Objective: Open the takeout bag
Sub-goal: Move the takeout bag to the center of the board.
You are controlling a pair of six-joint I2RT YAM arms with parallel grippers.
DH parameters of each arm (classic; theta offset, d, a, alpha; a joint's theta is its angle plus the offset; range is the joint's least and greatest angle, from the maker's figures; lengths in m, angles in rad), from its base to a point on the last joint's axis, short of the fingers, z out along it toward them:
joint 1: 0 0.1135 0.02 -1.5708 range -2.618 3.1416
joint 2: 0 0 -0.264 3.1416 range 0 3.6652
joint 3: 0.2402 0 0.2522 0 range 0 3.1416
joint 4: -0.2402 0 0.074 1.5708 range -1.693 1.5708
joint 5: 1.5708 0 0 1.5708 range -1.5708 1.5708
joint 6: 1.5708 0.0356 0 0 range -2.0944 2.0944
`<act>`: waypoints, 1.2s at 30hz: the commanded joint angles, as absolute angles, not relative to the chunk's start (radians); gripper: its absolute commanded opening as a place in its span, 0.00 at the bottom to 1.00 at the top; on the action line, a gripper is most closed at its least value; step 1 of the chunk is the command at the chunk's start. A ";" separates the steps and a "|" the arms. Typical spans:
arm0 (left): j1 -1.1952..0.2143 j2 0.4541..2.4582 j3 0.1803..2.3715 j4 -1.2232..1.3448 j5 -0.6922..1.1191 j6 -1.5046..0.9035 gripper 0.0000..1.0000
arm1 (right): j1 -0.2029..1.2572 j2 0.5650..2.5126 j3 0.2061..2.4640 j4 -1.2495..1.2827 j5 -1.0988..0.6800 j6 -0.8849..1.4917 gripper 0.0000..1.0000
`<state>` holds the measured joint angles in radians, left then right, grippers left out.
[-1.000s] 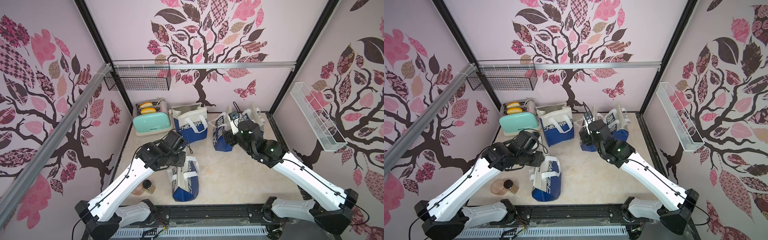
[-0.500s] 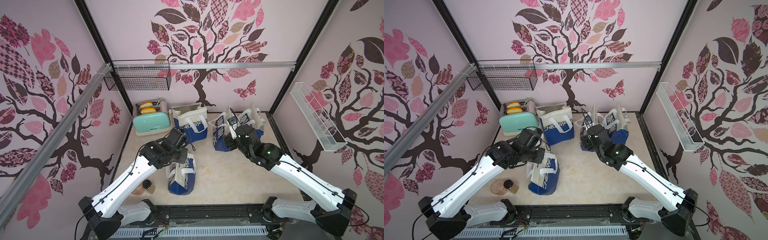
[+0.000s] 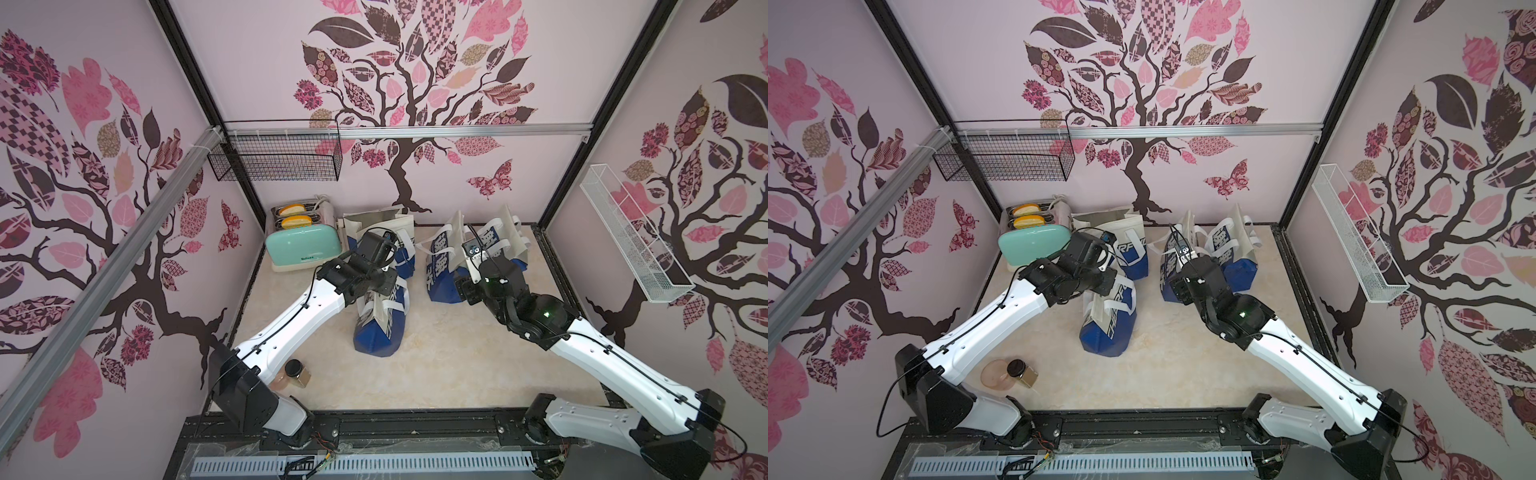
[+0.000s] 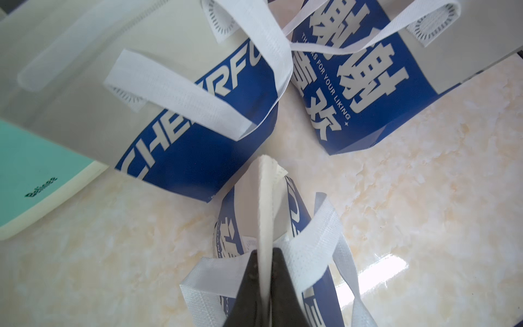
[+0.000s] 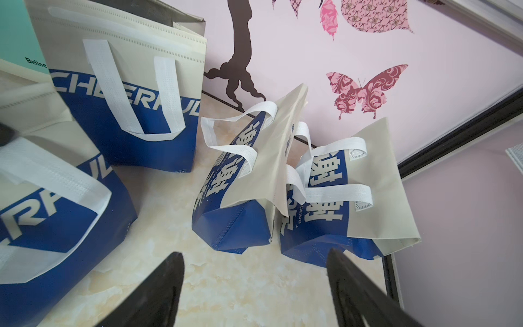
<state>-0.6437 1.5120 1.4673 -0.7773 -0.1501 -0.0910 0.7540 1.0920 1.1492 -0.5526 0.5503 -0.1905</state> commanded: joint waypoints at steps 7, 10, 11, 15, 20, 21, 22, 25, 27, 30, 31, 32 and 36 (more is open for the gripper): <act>-0.640 1.463 1.482 -0.599 -0.218 -0.003 0.78 | 0.738 1.018 1.116 -0.578 0.549 -0.202 0.83; -0.641 1.346 1.428 -0.565 -0.264 -0.026 0.82 | 0.738 0.999 1.107 -0.581 0.518 -0.198 0.83; -0.641 1.295 1.398 -0.555 -0.275 -0.043 0.82 | 0.738 0.992 1.102 -0.579 0.509 -0.201 0.83; -0.655 1.058 1.221 -0.497 -0.248 -0.080 0.83 | 0.740 0.979 1.072 -0.538 0.445 -0.234 0.82; -0.679 0.708 0.845 -0.337 -0.109 -0.153 0.81 | 0.740 0.958 1.012 -0.399 0.325 -0.319 0.83; -0.683 0.643 0.770 -0.311 -0.104 -0.183 0.80 | 0.741 0.955 1.004 -0.372 0.305 -0.338 0.83; -0.689 0.572 0.696 -0.290 -0.106 -0.224 0.78 | 0.740 0.954 1.000 -0.346 0.285 -0.355 0.83; -0.755 0.420 0.495 -0.203 -0.143 -0.341 0.73 | 0.740 0.962 0.976 -0.265 0.228 -0.400 0.82; -0.844 0.399 0.420 -0.134 -0.201 -0.341 0.67 | 0.740 0.970 0.951 -0.194 0.188 -0.444 0.82; -0.962 0.460 0.390 -0.180 -0.315 -0.330 0.64 | 0.740 1.005 0.938 -0.108 0.177 -0.504 0.81; -1.005 0.480 0.387 -0.191 -0.358 -0.336 0.64 | 0.740 1.019 0.948 -0.107 0.173 -0.520 0.81; -1.044 0.490 0.375 -0.177 -0.400 -0.346 0.64 | 0.740 1.031 0.959 -0.098 0.179 -0.535 0.81; -1.085 0.477 0.299 -0.068 -0.502 -0.386 0.66 | 0.741 1.060 1.000 -0.096 0.185 -0.552 0.80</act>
<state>-1.0775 0.4919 0.3298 -0.1795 -0.3714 -0.3420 0.7418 1.0580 0.9474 -0.1528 0.2016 -0.5110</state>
